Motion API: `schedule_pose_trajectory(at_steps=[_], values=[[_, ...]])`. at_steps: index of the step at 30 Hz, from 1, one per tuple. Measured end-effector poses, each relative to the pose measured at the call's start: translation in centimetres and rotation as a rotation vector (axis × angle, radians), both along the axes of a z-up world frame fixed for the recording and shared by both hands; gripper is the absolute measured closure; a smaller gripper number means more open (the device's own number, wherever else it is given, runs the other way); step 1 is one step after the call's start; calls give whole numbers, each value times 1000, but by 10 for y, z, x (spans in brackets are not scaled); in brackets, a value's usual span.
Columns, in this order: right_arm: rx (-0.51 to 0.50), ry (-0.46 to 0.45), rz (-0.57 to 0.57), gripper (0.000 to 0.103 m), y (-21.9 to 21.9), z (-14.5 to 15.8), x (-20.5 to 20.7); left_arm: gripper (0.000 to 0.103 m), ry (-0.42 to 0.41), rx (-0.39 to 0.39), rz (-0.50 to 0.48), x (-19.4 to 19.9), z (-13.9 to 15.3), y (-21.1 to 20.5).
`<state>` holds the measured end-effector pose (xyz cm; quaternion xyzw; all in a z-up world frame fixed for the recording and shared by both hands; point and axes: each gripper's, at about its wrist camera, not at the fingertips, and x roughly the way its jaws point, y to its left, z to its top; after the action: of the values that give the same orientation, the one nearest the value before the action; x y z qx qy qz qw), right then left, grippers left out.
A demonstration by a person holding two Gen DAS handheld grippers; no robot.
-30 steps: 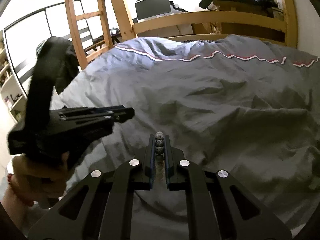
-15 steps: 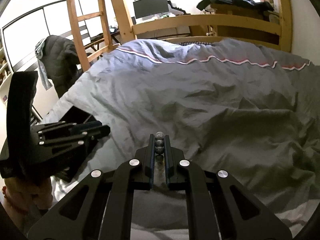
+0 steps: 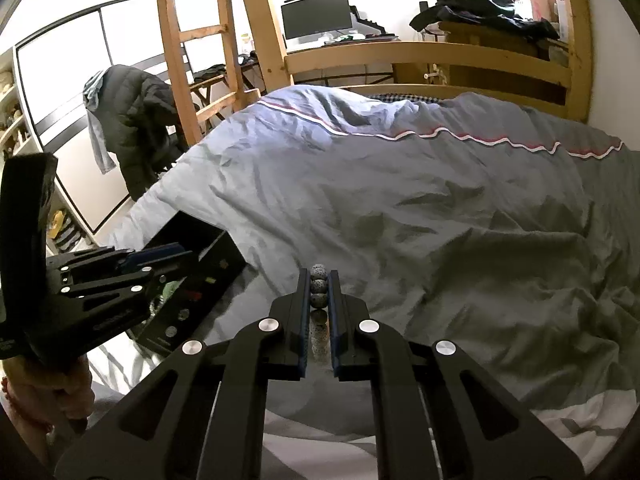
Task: Organize jewelry
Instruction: 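Lower the ring into the box with the left tool while the right tool carries the bracelet toward it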
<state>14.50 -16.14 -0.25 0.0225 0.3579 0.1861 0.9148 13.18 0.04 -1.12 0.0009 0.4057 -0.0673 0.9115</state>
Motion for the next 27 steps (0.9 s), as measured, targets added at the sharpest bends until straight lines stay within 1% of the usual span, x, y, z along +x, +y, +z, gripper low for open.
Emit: schedule_pose_trajectory(at_steps=[16, 23, 27], values=[[-6, -16, 81, 94, 51, 26, -8, 84, -30, 1, 124, -13, 23, 67], [0, -22, 110, 94, 72, 34, -7, 84, -12, 19, 139, -15, 20, 85], [2, -24, 134, 94, 86, 37, -4, 84, -3, 9, 140, -17, 19, 95]])
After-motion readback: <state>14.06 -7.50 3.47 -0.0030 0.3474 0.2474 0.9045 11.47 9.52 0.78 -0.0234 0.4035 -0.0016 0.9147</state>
